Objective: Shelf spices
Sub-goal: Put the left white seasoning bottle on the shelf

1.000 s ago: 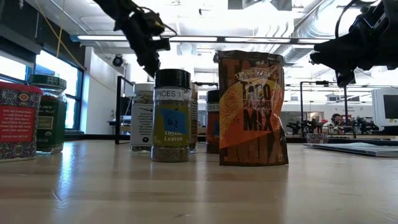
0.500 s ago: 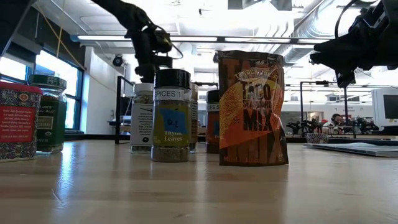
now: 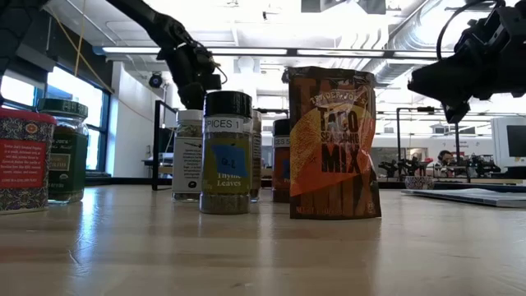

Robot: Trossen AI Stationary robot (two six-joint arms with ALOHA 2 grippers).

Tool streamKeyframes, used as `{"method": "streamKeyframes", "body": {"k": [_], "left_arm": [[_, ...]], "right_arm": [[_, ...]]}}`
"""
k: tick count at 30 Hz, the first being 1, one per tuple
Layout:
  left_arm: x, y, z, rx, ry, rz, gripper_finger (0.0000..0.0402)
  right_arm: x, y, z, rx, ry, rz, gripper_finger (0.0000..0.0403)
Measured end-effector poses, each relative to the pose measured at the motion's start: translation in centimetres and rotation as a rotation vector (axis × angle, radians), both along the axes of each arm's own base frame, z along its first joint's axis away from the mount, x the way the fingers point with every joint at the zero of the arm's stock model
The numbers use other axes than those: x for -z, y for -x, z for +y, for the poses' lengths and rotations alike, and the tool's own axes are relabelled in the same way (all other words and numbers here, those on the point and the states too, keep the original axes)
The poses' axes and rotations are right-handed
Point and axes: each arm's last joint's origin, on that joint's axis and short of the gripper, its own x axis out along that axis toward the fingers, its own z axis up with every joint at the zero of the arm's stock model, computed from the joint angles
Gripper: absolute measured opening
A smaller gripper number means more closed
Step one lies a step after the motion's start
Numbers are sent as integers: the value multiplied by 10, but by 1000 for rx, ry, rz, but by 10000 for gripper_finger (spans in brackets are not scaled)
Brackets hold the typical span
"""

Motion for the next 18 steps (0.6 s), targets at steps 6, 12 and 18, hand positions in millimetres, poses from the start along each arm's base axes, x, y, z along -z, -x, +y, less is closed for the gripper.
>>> {"method": "streamKeyframes", "body": {"k": [6,12,18], "left_arm": [[16,-4,5,-1,26,35,200],[17,-3,7,9,-3,71,200],[18,-3,7,12,-5,75,200]], "right_arm": [[1,0,0,0,-2,7,105],[1,0,0,0,-1,7,105],[1,0,0,0,-2,7,105]]}}
